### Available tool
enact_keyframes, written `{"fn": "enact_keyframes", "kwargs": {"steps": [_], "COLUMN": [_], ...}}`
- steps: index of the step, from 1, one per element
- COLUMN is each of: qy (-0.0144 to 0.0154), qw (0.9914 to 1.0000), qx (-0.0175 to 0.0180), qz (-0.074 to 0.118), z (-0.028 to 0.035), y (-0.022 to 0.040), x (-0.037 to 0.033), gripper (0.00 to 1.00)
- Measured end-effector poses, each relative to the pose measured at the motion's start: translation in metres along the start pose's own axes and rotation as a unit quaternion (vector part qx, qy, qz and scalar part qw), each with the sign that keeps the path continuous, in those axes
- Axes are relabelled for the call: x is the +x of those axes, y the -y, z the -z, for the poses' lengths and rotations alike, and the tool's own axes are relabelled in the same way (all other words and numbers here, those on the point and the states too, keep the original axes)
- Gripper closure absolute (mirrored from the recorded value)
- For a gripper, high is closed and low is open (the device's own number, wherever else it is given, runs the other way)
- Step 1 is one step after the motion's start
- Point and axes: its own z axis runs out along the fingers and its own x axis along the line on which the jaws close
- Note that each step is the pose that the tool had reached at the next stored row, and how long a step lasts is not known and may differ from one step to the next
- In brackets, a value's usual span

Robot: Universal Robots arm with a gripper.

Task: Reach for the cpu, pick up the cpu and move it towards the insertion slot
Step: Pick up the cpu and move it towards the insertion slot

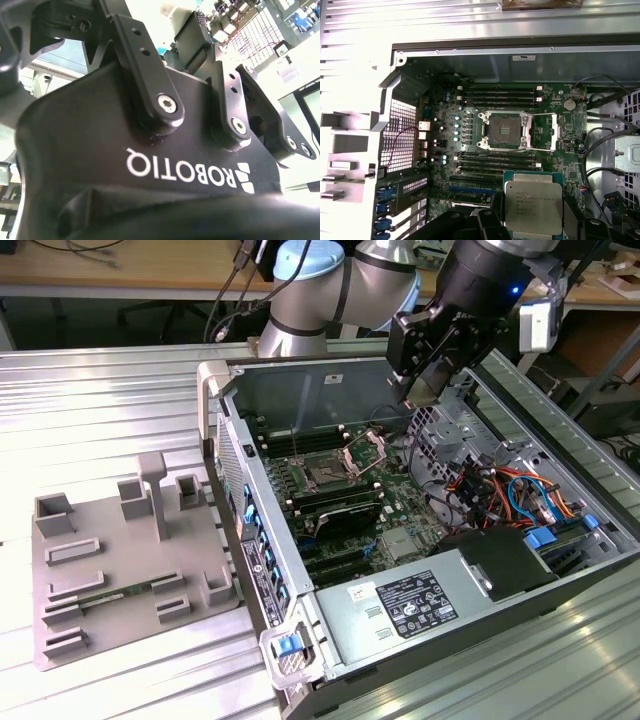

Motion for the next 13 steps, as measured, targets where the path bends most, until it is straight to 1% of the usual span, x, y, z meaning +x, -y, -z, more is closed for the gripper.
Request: {"fn": "enact_keyframes", "kwargs": {"steps": [13], "qy": [0.0000], "qw": [1.00000], "qx": [0.0001], "qz": [0.000], "z": [-0.0034], "y": [0.0003], "x": [0.0000], "gripper": [0.45]}}
